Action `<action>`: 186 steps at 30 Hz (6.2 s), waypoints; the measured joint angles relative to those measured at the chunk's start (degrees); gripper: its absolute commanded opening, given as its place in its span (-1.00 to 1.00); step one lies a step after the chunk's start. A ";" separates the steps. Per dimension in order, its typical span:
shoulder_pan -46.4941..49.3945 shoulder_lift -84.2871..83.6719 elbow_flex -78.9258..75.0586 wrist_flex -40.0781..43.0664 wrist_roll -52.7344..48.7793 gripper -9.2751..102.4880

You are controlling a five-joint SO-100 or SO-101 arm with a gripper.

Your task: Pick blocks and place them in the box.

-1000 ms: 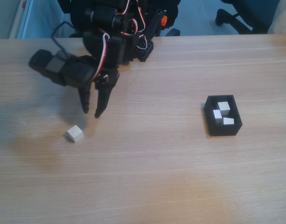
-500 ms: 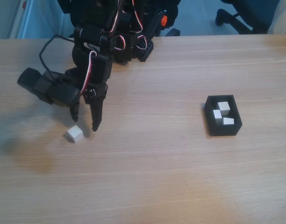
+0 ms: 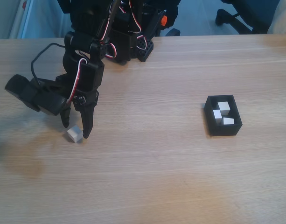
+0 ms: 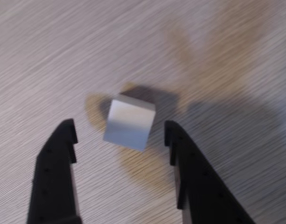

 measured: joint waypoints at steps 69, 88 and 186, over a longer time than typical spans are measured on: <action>-33.13 31.46 3.08 25.40 4.31 -0.83; -66.36 34.72 -0.53 33.40 12.83 -0.83; -30.85 94.39 55.90 52.65 -4.39 -0.83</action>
